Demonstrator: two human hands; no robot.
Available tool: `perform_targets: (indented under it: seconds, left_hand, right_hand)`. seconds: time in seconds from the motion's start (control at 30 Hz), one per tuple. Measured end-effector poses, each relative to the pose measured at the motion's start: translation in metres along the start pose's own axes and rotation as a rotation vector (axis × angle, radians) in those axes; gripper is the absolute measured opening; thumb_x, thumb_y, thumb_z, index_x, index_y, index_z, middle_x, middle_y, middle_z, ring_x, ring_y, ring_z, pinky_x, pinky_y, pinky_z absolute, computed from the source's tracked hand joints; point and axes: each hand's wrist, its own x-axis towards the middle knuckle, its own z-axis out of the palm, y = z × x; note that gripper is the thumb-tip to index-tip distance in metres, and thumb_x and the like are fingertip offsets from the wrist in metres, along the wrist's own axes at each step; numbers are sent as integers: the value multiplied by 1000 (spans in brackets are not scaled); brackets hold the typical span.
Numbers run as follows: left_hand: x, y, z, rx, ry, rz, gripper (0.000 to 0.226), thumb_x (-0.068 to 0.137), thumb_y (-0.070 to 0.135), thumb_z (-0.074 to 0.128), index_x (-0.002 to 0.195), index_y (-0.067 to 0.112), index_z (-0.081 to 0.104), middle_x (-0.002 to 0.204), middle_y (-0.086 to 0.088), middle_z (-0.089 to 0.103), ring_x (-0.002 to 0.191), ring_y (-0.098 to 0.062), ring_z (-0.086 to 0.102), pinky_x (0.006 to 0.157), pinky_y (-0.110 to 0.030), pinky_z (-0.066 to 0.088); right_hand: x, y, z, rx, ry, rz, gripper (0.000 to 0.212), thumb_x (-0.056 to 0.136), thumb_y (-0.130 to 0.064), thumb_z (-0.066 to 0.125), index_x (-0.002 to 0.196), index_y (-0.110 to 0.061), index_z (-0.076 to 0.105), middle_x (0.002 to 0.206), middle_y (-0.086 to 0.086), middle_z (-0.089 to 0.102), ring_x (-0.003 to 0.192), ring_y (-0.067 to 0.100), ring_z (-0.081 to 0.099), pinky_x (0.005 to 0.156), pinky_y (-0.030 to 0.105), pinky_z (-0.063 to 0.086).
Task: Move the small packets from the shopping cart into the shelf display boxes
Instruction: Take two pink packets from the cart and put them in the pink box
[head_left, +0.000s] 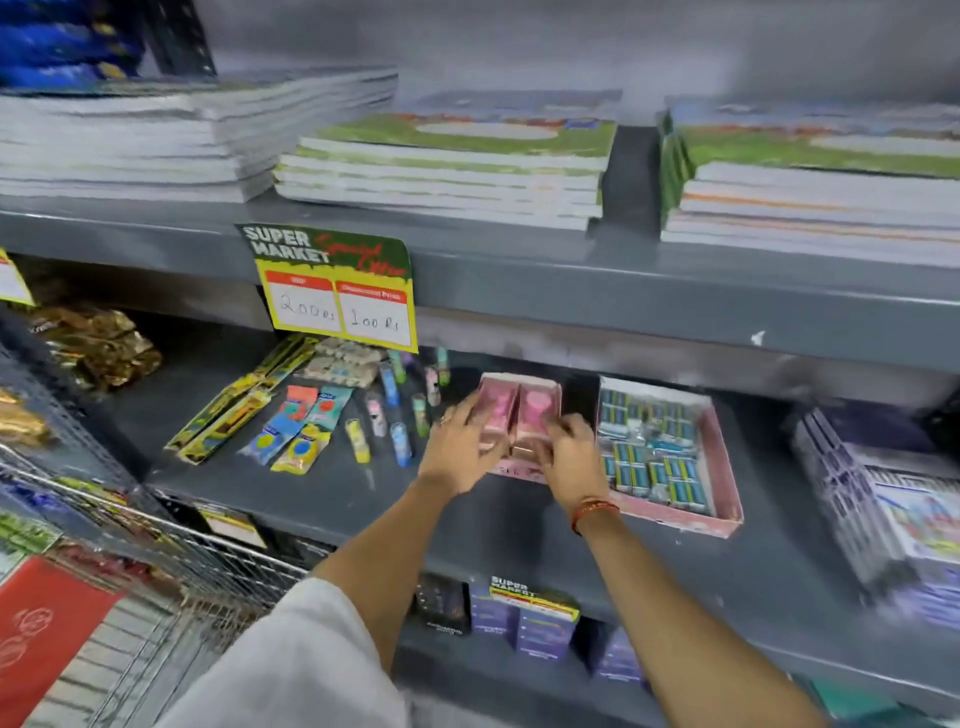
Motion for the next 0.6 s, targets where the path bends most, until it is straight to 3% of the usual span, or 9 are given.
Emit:
perform_targets:
  seconds: [0.07, 0.17, 0.27, 0.33, 0.4, 0.47, 0.6]
  left_hand:
    - [1, -16, 3, 67, -35, 87, 71, 87, 56, 22, 148, 20, 30, 160, -1, 20, 141, -26, 32, 113, -44, 32]
    - [12, -20, 0, 174, -59, 136, 50, 101, 34, 29, 150, 24, 24, 161, 1, 16, 147, -20, 21, 118, -39, 23]
    - [21, -11, -6, 284, -29, 143, 48, 102, 29, 31, 149, 23, 26, 161, -2, 19, 149, -18, 14, 120, -37, 17]
    - [19, -8, -10, 287, -17, 143, 48, 101, 24, 36, 148, 19, 30, 159, -6, 23, 148, -21, 17, 119, -39, 18]
    - [5, -13, -16, 294, 113, 190, 48, 92, 17, 45, 140, 17, 46, 149, -8, 44, 139, -23, 40, 113, -39, 35]
    - [-14, -29, -30, 233, 244, 195, 45, 82, 19, 46, 124, 18, 63, 129, -7, 64, 119, -23, 61, 96, -36, 51]
    - [-83, -97, -68, 155, 565, 66, 38, 86, 11, 52, 124, 14, 56, 121, -16, 65, 109, -28, 55, 90, -39, 43]
  right_hand:
    - [5, -1, 2, -74, 38, -22, 32, 92, -23, 56, 118, -4, 61, 121, 19, 52, 114, 33, 49, 87, 42, 54]
    - [14, -2, 5, -157, 63, -44, 31, 90, -26, 58, 112, -5, 64, 118, 18, 54, 111, 33, 49, 87, 44, 53]
    - [19, -5, 4, -273, 58, -28, 34, 88, -29, 60, 111, -4, 65, 120, 19, 54, 110, 35, 48, 90, 44, 50]
    - [19, -13, 3, -345, 120, -41, 31, 79, -24, 71, 102, -2, 70, 117, 25, 57, 104, 41, 53, 83, 45, 52]
    - [14, -31, 10, -335, 266, -134, 31, 71, -16, 77, 100, -6, 72, 104, 28, 63, 92, 44, 60, 75, 43, 52]
    - [11, -61, 18, -229, 409, -239, 31, 77, -15, 69, 108, -9, 68, 100, 26, 64, 90, 42, 60, 80, 43, 43]
    - [-6, -156, 53, 54, 421, -372, 30, 79, -14, 52, 105, -6, 65, 103, 23, 63, 93, 40, 57, 84, 42, 44]
